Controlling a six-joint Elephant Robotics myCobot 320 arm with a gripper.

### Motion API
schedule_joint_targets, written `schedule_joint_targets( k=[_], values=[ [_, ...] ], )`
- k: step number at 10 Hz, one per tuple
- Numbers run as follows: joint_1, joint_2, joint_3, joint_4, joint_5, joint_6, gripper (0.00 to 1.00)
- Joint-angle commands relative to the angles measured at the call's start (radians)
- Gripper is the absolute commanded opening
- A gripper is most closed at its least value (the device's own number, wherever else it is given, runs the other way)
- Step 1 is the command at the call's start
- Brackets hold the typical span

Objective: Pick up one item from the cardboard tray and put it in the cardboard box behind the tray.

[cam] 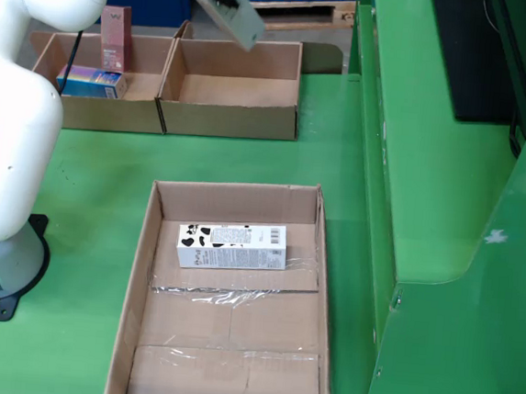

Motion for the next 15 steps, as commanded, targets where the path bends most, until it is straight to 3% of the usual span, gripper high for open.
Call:
schedule_joint_targets(
  k=[1,3,5,15],
  values=[
    [-0.035,0.015,0.028,-0.150,0.103,-0.005,0.00],
    [-0.035,0.015,0.028,-0.150,0.103,-0.005,0.00],
    [-0.050,-0.026,0.028,-0.326,0.201,-0.011,0.00],
    [-0.047,-0.048,0.028,-0.341,0.211,-0.012,0.00]
  ],
)
